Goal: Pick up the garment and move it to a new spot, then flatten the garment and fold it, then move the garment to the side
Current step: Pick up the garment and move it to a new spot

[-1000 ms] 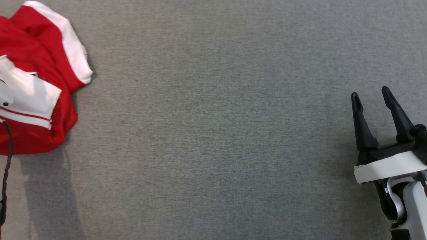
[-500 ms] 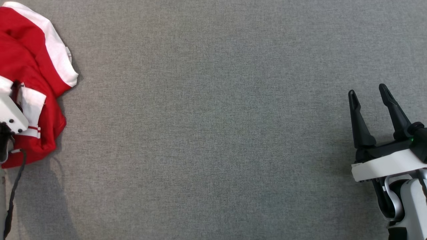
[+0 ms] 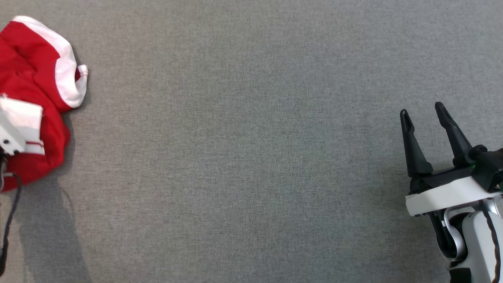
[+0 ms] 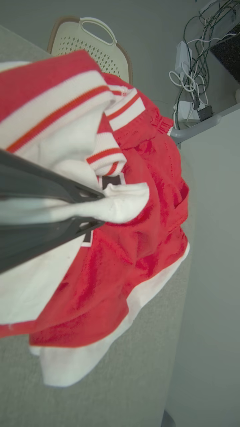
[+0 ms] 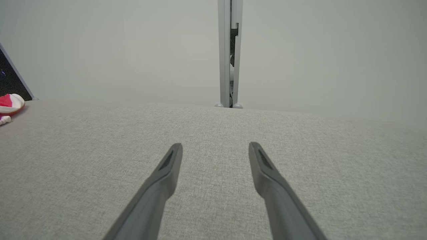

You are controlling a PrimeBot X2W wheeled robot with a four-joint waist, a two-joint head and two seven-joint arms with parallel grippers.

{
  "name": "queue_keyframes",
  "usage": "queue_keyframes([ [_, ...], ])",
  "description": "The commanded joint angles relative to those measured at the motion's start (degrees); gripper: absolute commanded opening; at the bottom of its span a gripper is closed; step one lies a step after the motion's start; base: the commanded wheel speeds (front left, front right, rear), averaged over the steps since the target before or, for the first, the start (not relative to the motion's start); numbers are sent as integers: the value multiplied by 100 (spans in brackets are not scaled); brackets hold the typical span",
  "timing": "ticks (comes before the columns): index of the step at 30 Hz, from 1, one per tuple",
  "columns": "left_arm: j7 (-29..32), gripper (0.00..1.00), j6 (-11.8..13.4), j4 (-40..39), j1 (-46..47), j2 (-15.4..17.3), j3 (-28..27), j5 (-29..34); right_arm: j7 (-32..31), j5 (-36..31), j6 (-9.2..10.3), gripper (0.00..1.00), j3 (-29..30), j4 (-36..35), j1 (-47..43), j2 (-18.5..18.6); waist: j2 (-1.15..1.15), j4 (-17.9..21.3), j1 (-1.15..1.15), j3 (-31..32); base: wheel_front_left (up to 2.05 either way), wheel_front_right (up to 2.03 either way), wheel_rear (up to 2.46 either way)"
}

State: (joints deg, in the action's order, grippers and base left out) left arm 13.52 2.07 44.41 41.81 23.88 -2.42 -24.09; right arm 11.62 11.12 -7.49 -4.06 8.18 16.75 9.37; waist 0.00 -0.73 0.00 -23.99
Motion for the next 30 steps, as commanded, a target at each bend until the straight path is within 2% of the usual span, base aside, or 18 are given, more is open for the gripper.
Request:
queue_keyframes([
  [1, -365, 0, -13, -152, 206, 83, -16, 73, 53, 53, -1, 100, 23, 40, -29, 4, 0, -17, 0, 113, 0, 0, 0],
  [7, -1581, 0, -164, -738, 422, 111, -59, 146, 134, 84, -1, 100, 13, 243, -91, -104, 0, -57, 0, 450, 0, 0, 0],
  [11, -1853, 0, -276, -1276, 657, 93, 27, 155, 212, 111, -1, 100, -35, 389, -126, -214, 0, 6, 0, 637, 0, 0, 0],
  [15, -1789, 0, -468, -1819, 984, 56, 227, 169, 282, 162, -1, 100, -77, 545, -152, -318, 0, 186, 0, 799, 0, 0, 0],
  [19, -1562, 0, -559, -2409, 1275, -141, 557, 232, 333, 238, -1, 100, -112, 707, -178, -414, 0, 462, 0, 936, 0, 0, 0],
  [23, -1266, 0, -570, -2890, 1422, -440, 959, 283, 363, 317, -1, 100, -182, 853, -185, -492, 0, 820, 0, 1026, 0, 0, 0],
  [30, -920, 0, -663, -3183, 1271, -1039, 1710, 289, 369, 432, -1, 100, -158, 866, -265, -578, 0, 1441, 0, 1050, 0, 0, 0],
])
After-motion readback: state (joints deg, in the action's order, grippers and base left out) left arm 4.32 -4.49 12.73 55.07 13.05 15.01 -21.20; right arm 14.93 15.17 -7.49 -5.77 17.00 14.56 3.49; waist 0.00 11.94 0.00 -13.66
